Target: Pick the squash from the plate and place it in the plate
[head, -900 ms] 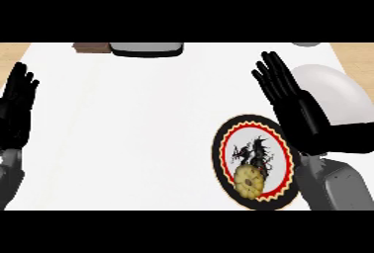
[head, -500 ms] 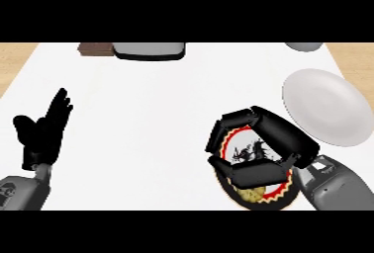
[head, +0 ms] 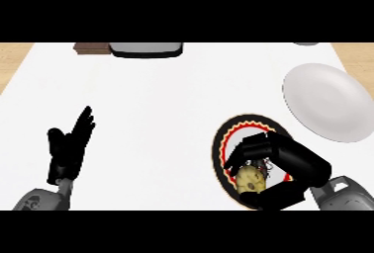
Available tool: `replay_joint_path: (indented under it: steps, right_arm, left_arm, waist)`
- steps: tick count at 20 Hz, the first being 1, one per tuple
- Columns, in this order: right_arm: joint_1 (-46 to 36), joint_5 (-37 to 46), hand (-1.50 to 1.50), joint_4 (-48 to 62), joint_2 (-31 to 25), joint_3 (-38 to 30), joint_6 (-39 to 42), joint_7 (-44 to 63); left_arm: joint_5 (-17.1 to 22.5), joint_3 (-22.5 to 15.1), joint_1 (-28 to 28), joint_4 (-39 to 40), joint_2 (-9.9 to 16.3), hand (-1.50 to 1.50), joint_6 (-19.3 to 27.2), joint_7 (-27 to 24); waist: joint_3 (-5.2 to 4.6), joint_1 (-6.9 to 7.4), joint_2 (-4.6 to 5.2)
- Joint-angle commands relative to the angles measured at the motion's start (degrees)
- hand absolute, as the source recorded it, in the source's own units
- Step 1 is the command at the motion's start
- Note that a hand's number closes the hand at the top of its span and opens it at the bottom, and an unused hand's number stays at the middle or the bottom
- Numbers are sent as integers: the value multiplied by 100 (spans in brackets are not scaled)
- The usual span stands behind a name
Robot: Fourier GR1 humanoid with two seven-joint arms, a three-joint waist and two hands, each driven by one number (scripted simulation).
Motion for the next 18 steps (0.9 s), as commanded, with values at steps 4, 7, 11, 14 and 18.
replay_joint_path:
  steps: [4,7,11,14,18]
  right_arm:
    - [6,1400,-150,682,-850,539,510,-1810]
    - [-348,2363,-150,650,-926,746,55,-1648]
    - [-550,3156,-150,122,-1036,834,-168,-1023]
    - [-735,3656,-150,-180,-914,1218,239,-412]
    - [-1097,3955,-150,-376,-927,1477,1284,385]
  left_arm:
    - [-250,-255,183,-335,-235,0,255,166]
    - [-255,-279,130,-375,-283,0,290,345]
    - [-296,-205,321,-550,-116,0,238,364]
    - [-406,-289,539,-778,-202,0,339,328]
    - [-489,-283,324,-757,-186,0,327,568]
  waist:
    - [-5,69,-10]
    - [-7,87,-16]
    - [-14,50,-36]
    - [-17,65,-37]
    - [-20,52,-32]
